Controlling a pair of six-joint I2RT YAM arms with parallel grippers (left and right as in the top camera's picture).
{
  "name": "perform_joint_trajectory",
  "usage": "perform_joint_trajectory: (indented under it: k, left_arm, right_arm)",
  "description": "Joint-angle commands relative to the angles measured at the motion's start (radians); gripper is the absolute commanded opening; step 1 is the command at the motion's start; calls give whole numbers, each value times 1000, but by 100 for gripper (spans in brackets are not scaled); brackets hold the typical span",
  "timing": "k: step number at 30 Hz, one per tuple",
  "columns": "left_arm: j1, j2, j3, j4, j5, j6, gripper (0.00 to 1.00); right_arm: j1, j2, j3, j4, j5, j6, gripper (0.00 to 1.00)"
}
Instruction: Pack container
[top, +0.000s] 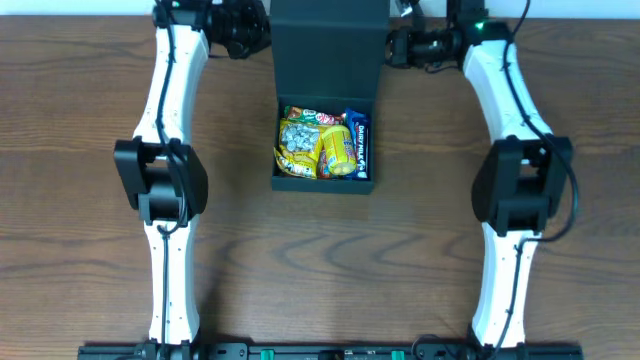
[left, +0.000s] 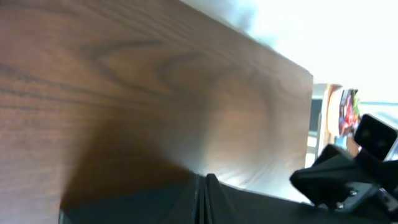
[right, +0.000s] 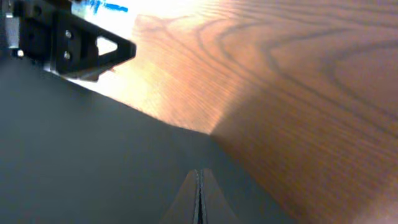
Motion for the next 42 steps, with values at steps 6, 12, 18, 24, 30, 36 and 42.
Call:
perform_joint_trajectory:
  k: [6, 12, 18, 24, 30, 36, 42]
  left_arm:
    - [-2, -7, 260, -324, -18, 314, 6]
    - [-18, -7, 398, -565, -114, 442, 6]
    - [-21, -7, 529, -724, -251, 441, 6]
    - [-22, -56, 578, -756, -271, 440, 6]
    - [-27, -157, 578, -756, -264, 441, 6]
    - [-42, -355, 553, -756, -379, 459, 6]
    - [-40, -778, 164, -756, -453, 460, 6]
  right_arm:
    - [15, -168, 29, -257, 134, -279, 1]
    - [52, -224, 29, -442, 257, -398, 1]
    - [69, -278, 29, -492, 471, -330, 1]
    - [33, -384, 29, -557, 566, -285, 2]
    - [12, -541, 25, -653, 625, -284, 2]
    - [11, -785, -73, -657, 616, -296, 2]
    - [12, -1161, -375, -531, 682, -296, 1]
